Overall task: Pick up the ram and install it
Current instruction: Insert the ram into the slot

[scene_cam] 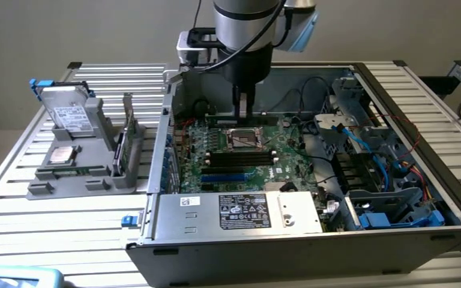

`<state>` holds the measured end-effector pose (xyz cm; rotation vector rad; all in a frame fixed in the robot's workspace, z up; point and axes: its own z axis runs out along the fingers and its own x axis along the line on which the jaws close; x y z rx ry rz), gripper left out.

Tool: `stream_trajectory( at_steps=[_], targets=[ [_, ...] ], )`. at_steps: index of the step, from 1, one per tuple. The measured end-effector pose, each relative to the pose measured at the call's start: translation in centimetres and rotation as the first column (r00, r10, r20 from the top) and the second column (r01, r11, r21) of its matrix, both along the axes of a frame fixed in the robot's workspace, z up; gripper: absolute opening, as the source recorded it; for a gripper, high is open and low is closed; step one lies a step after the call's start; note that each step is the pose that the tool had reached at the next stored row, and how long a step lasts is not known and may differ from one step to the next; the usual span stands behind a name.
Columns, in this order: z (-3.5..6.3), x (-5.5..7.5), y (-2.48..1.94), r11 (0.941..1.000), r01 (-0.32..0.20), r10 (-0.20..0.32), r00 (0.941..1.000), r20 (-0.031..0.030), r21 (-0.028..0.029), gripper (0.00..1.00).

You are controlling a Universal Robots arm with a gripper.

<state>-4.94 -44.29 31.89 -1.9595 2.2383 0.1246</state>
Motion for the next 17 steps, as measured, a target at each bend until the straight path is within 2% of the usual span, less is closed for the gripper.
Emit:
stream_trajectory(
  at_steps=[13,17],
  targets=[
    [-2.36,0.1,0.0,0.9999,0.011,-0.011,0.9999,0.0,-0.0001,0.15],
    [-3.1,0.1,0.07,0.9994,-0.034,0.034,0.9994,0.0,-0.0001,0.15]
  ],
)
